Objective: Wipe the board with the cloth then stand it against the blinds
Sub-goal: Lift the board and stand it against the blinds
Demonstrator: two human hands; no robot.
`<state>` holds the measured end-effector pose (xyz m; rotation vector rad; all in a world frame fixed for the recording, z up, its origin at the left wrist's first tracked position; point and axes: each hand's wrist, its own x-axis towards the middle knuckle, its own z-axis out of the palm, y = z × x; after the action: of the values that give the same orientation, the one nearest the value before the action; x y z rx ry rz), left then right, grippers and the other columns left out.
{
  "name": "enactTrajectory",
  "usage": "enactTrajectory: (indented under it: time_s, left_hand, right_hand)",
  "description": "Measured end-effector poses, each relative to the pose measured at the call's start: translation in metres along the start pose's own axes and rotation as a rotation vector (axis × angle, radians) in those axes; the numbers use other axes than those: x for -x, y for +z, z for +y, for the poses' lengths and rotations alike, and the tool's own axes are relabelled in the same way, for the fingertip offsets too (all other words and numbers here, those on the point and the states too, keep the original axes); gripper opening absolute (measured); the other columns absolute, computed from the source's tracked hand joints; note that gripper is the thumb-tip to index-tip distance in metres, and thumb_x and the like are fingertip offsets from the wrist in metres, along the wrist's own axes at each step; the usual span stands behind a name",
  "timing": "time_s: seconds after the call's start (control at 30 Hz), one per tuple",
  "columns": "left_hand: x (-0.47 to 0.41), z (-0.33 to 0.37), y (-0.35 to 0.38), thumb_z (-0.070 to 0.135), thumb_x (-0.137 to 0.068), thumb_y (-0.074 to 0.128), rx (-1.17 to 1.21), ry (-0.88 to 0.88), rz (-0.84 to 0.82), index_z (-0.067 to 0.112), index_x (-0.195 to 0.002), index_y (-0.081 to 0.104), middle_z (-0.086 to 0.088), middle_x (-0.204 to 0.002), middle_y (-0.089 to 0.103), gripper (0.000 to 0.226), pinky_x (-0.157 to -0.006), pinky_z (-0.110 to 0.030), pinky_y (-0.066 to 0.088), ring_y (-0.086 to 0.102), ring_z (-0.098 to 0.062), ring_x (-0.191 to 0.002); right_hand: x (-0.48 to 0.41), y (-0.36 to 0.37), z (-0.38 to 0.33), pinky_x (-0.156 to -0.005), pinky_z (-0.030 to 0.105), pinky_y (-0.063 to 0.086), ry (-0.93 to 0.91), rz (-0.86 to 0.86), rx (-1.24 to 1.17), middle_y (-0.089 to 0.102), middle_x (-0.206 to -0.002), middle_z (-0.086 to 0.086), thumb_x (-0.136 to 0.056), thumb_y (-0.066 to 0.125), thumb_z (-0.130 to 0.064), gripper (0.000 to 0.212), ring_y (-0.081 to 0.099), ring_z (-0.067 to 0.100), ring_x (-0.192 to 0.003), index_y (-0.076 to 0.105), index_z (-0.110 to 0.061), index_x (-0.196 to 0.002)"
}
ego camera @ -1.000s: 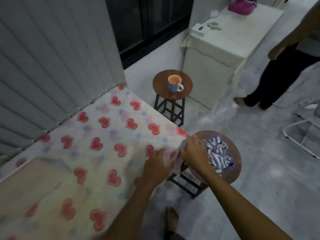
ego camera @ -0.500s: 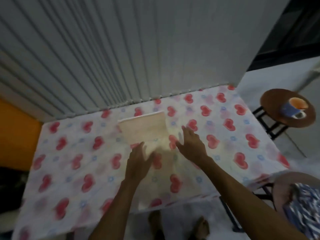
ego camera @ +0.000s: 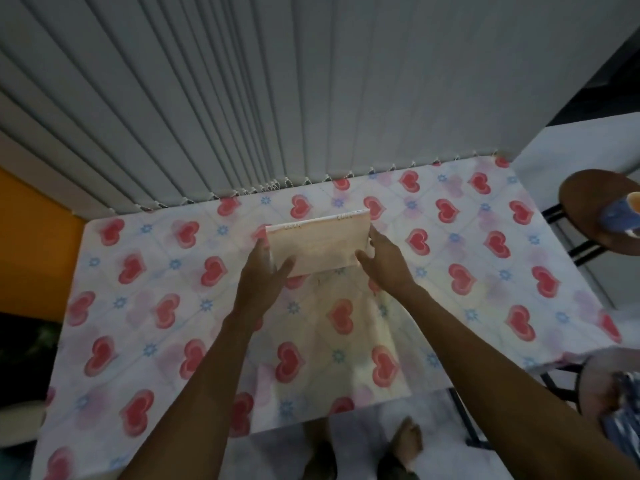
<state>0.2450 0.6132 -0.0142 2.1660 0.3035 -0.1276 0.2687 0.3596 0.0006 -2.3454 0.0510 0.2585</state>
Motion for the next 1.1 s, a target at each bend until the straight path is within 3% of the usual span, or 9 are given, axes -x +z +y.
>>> enactTrajectory:
  time_s: [0.03,0.17,0.3,0.57,0.67,0.73,0.83,1.0,1.1]
  left_hand:
    - [-0.003,0.003,0.001,0.051,-0.091,0.068,0.016,0.02,-0.013,0.022,-0.154,0.036,-0.003,-0.149,0.055,0.076,-0.101,-0.033,0.045,0.053,-0.026,-0.133]
    - [-0.006,0.009,0.005,0.048,-0.093,0.067,0.075,0.003,-0.045,0.022,-0.158,0.032,-0.005,-0.149,0.056,0.078,-0.105,-0.038,0.047,0.055,-0.025,-0.133]
    - [-0.005,0.011,0.006,0.039,-0.094,0.069,0.133,0.011,-0.029,0.024,-0.157,0.03,-0.002,-0.147,0.057,0.076,-0.096,-0.028,0.047,0.057,-0.021,-0.128]
    - [-0.011,0.007,0.004,0.045,-0.093,0.069,0.166,0.018,-0.073,0.033,-0.153,0.037,0.012,-0.136,0.061,0.069,-0.093,-0.024,0.046,0.056,-0.008,-0.119]
    - [-0.015,0.011,0.005,0.051,-0.091,0.069,0.164,0.002,-0.063,0.038,-0.15,0.039,0.021,-0.129,0.058,0.067,-0.081,-0.008,0.041,0.055,-0.004,-0.115]
    - [-0.022,0.018,0.006,0.055,-0.089,0.068,0.155,-0.013,-0.054,0.041,-0.148,0.039,0.022,-0.127,0.057,0.067,-0.074,-0.003,0.036,0.054,-0.003,-0.113]
    - [-0.042,0.028,0.006,0.059,-0.088,0.068,0.135,-0.013,-0.046,0.037,-0.15,0.038,0.017,-0.133,0.059,0.073,-0.076,-0.01,0.039,0.056,-0.009,-0.116]
    - [-0.087,0.048,0.003,0.069,-0.08,0.068,0.147,-0.02,-0.017,0.03,-0.152,0.04,0.004,-0.143,0.061,0.086,-0.103,-0.04,0.051,0.06,-0.019,-0.125]
    - [-0.113,0.057,-0.001,0.078,-0.073,0.06,0.147,-0.026,-0.012,0.033,-0.148,0.045,0.004,-0.137,0.062,0.09,-0.094,-0.04,0.053,0.059,-0.021,-0.121]
  right_hand:
    - [0.0,0.001,0.0,-0.103,0.035,0.05,-0.004,0.013,-0.023,0.062,-0.142,0.012,-0.101,0.061,-0.026,0.056,0.061,0.031,-0.127,0.042,-0.01,-0.151]
    - [-0.003,0.008,0.005,-0.106,0.041,0.05,0.01,0.041,-0.099,0.062,-0.143,0.008,-0.1,0.061,-0.017,0.058,0.062,0.029,-0.127,0.04,-0.017,-0.154]
    - [-0.006,0.008,0.01,-0.097,0.031,0.047,0.033,0.037,-0.113,0.065,-0.141,0.004,-0.099,0.062,-0.023,0.058,0.066,0.025,-0.122,0.042,-0.025,-0.153]
    - [-0.02,0.004,0.018,-0.1,0.04,0.05,0.039,-0.01,-0.133,0.065,-0.14,0.002,-0.098,0.064,-0.028,0.056,0.065,0.027,-0.123,0.043,-0.031,-0.15]
    - [-0.027,-0.001,0.02,-0.103,0.05,0.052,0.029,-0.026,-0.155,0.063,-0.143,0.004,-0.099,0.064,-0.026,0.058,0.064,0.029,-0.125,0.042,-0.029,-0.152]
    - [-0.036,-0.006,0.02,-0.102,0.05,0.053,0.032,-0.038,-0.16,0.061,-0.145,0.007,-0.098,0.067,-0.022,0.062,0.063,0.03,-0.127,0.04,-0.025,-0.154]
    - [-0.056,-0.017,0.018,-0.1,0.041,0.054,-0.031,-0.02,-0.117,0.061,-0.144,0.012,-0.095,0.071,-0.017,0.066,0.065,0.031,-0.125,0.041,-0.016,-0.155]
    - [-0.106,-0.032,0.008,-0.101,0.039,0.054,-0.076,-0.026,-0.08,0.061,-0.144,0.011,-0.094,0.073,-0.017,0.067,0.065,0.03,-0.123,0.042,-0.015,-0.153]
    - [-0.137,-0.038,0.003,-0.1,0.036,0.053,-0.103,-0.056,-0.072,0.064,-0.142,0.008,-0.095,0.072,-0.023,0.069,0.067,0.026,-0.121,0.039,-0.02,-0.155]
